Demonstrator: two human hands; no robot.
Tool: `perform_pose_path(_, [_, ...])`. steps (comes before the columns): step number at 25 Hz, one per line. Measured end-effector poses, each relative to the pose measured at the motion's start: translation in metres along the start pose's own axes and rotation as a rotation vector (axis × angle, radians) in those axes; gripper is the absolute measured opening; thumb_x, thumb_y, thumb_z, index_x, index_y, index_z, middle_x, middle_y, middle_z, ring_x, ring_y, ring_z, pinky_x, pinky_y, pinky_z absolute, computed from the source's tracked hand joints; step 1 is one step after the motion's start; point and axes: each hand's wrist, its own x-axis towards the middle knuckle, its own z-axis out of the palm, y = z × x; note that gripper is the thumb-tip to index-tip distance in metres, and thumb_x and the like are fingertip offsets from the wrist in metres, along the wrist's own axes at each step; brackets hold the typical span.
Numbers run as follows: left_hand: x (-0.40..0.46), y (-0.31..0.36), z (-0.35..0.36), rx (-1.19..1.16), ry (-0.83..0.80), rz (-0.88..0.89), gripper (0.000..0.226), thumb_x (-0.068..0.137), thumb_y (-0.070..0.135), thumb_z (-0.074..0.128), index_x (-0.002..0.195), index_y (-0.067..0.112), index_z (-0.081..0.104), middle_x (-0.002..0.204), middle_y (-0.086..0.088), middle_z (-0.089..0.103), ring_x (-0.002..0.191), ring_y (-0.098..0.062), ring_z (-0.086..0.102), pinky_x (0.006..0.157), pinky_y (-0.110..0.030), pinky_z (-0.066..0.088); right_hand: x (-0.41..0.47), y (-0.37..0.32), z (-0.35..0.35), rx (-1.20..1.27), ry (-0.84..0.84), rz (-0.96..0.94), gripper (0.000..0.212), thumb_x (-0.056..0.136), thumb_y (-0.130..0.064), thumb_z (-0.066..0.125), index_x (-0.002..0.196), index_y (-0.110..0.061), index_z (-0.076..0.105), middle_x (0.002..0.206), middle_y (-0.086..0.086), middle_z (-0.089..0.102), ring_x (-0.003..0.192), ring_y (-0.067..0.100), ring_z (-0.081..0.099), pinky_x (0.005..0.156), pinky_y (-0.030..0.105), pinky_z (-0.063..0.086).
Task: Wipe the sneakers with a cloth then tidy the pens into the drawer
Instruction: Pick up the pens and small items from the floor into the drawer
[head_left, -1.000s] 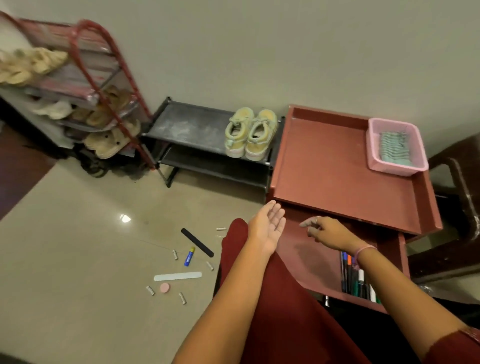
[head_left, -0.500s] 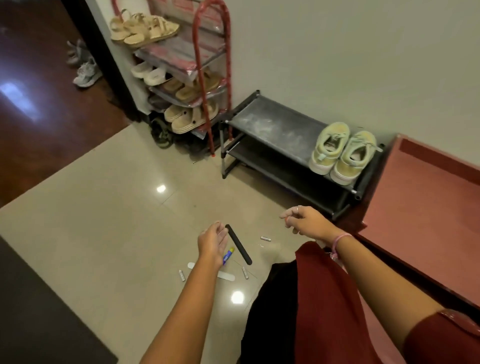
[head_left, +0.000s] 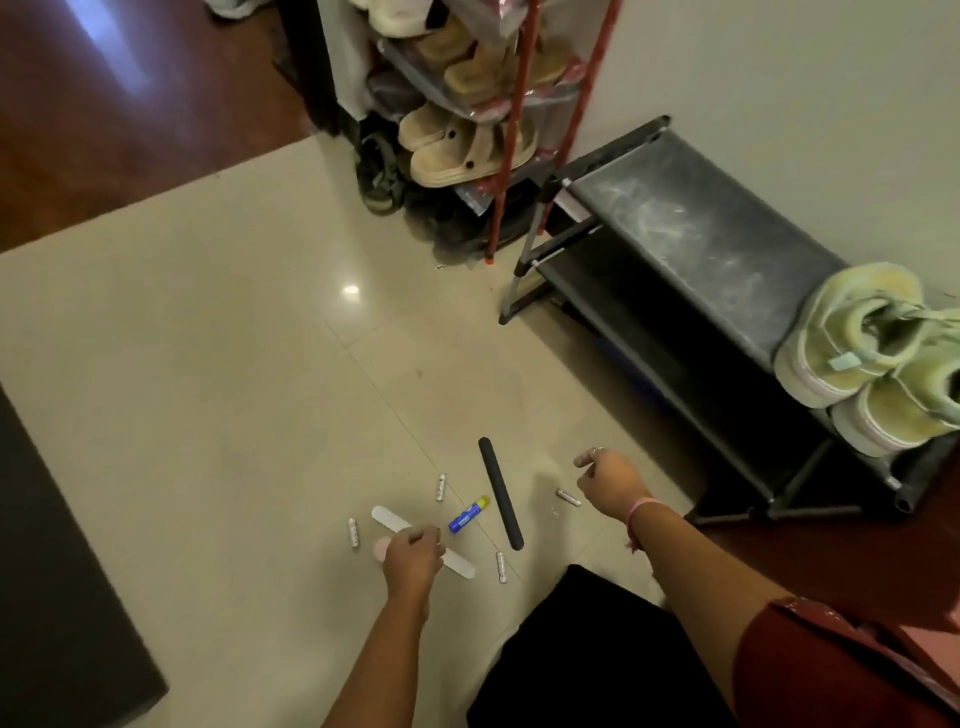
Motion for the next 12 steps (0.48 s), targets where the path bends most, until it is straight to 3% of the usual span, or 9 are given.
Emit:
perform_pose_path(4, [0.031,-0.029,0.019,0.094,0.072,-0.028,0.011,0.087,0.004,0.058,0.093,-0.001,0.067,0.076,-0.008,0.065,0.074,-0.023,0.063,0.083,-0.04,0.056,0.046,0.009,0.02,-0.063,-0.03,-0.02,0.032,0.086,0.0,0.056,0.116,-0.01,0.06,0.114,0.014,0.062,0.093,0.023,0.058,0.073,0.023,0.038])
perform_pose_path(8, [0.05,-0.06,0.044,0.249,0.078,-0.051,0.013,0.084,0.011,0.06,0.092,0.005,0.067,0.088,-0.011,0.07,0.084,-0.026,0.067,0.085,-0.042,0.056,0.079,0.034,0.024,-0.245,-0.152,-0.146,0.031,0.09,-0.008,0.055,0.121,-0.008,0.057,0.099,0.008,0.065,0.107,0.026,0.057,0.084,0.024,0.039])
perform_pose_path(12, [0.066,-0.089,0.071,0.371,0.08,-0.049,0.005,0.084,0.011,0.058,0.083,0.01,0.062,0.092,-0.01,0.069,0.09,-0.027,0.065,0.081,-0.035,0.053,0.115,0.056,0.034,-0.391,-0.282,-0.209,0.032,0.093,-0.013,0.052,0.124,-0.009,0.054,0.112,0.012,0.065,0.114,0.026,0.053,0.091,0.026,0.039])
